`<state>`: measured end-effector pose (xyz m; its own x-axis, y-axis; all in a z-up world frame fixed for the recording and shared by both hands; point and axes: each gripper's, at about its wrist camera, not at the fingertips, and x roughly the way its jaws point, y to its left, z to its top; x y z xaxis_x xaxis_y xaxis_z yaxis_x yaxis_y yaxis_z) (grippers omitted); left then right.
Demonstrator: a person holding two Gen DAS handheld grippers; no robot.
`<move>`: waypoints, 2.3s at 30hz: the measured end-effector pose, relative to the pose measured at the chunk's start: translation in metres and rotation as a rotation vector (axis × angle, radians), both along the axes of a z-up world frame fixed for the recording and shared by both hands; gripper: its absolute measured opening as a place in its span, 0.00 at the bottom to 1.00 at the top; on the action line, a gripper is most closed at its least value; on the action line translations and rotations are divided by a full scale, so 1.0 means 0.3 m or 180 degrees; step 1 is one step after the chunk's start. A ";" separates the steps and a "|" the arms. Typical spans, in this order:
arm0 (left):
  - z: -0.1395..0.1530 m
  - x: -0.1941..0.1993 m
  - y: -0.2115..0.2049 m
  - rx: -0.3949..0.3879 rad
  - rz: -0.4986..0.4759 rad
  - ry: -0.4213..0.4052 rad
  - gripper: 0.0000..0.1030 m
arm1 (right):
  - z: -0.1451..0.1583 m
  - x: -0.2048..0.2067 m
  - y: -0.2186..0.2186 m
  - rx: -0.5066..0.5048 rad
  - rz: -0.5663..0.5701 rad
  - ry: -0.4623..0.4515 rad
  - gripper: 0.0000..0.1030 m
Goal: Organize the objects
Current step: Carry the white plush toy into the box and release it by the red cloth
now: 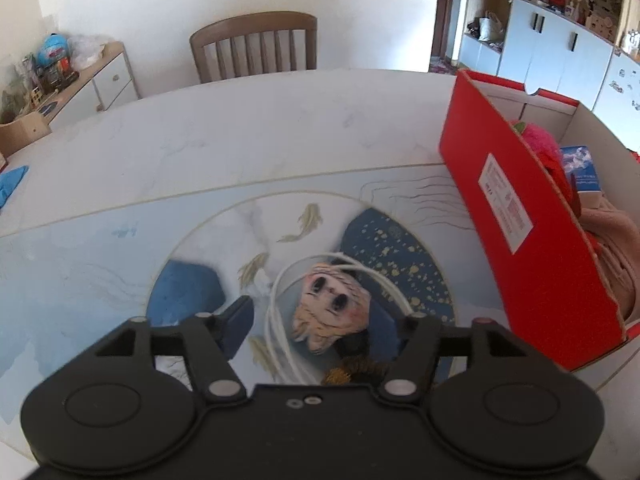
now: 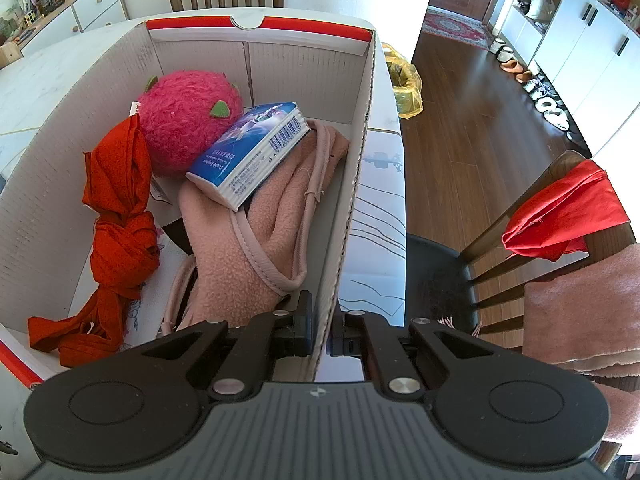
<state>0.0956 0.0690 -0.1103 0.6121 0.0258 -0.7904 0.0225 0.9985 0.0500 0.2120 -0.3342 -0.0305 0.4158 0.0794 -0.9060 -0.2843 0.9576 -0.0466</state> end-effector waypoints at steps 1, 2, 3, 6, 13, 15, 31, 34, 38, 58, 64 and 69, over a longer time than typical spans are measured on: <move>-0.005 0.003 -0.004 -0.0023 -0.0032 0.0011 0.63 | 0.001 0.001 0.000 -0.0001 0.0001 0.0000 0.06; -0.011 0.007 -0.009 -0.0033 -0.0067 0.0025 0.64 | 0.002 0.001 0.000 -0.0002 0.0000 0.0000 0.06; -0.019 0.009 -0.014 -0.0025 -0.0094 0.0032 0.65 | 0.002 0.001 0.000 -0.0002 -0.0001 0.0000 0.06; -0.048 0.023 -0.022 0.0019 -0.0121 0.0085 0.67 | 0.001 0.000 0.000 -0.0004 0.0001 -0.0001 0.06; -0.098 0.051 -0.020 0.0021 -0.0130 0.0183 0.61 | 0.002 0.002 0.001 -0.0012 0.0006 0.0000 0.06; -0.105 0.056 -0.021 0.0010 -0.0130 0.0203 0.58 | 0.003 0.003 0.000 -0.0012 0.0005 0.0000 0.06; -0.008 0.015 -0.016 -0.0187 0.0005 0.0101 0.37 | 0.005 0.001 -0.004 -0.0005 -0.0004 -0.0002 0.06; 0.042 0.008 -0.026 -0.0264 -0.0004 0.0041 0.37 | 0.008 0.000 -0.005 0.0002 -0.0009 -0.0005 0.06; 0.109 0.004 -0.052 -0.0401 -0.0050 -0.0027 0.37 | 0.009 -0.001 -0.004 0.0010 -0.0014 -0.0001 0.06; 0.303 0.067 -0.440 -0.0667 -0.1097 -0.0211 0.37 | 0.017 0.002 -0.007 0.0042 -0.0020 -0.0019 0.06; 0.293 0.095 -0.560 -0.0680 -0.1415 -0.0076 0.37 | 0.013 -0.001 -0.020 0.0081 -0.0030 -0.0032 0.06; 0.233 0.115 -0.649 -0.0569 -0.1602 0.0117 0.37 | 0.015 -0.002 -0.024 0.0109 -0.0038 -0.0035 0.06</move>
